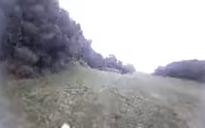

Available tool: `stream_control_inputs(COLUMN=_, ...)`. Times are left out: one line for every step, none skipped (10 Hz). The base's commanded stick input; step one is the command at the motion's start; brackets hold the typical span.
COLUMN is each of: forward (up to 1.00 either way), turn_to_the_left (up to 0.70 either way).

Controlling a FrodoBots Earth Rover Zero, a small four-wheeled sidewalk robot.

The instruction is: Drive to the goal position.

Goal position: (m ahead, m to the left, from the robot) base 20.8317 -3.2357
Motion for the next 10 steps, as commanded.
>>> stream_control_inputs(forward=0.70, turn_to_the_left=0.00)
stream_control_inputs(forward=0.70, turn_to_the_left=0.00)
stream_control_inputs(forward=0.70, turn_to_the_left=0.00)
stream_control_inputs(forward=0.70, turn_to_the_left=0.00)
stream_control_inputs(forward=0.70, turn_to_the_left=0.00)
stream_control_inputs(forward=0.70, turn_to_the_left=-0.02)
stream_control_inputs(forward=0.70, turn_to_the_left=-0.18)
stream_control_inputs(forward=0.70, turn_to_the_left=-0.34)
stream_control_inputs(forward=0.70, turn_to_the_left=-0.35)
stream_control_inputs(forward=0.70, turn_to_the_left=-0.35)
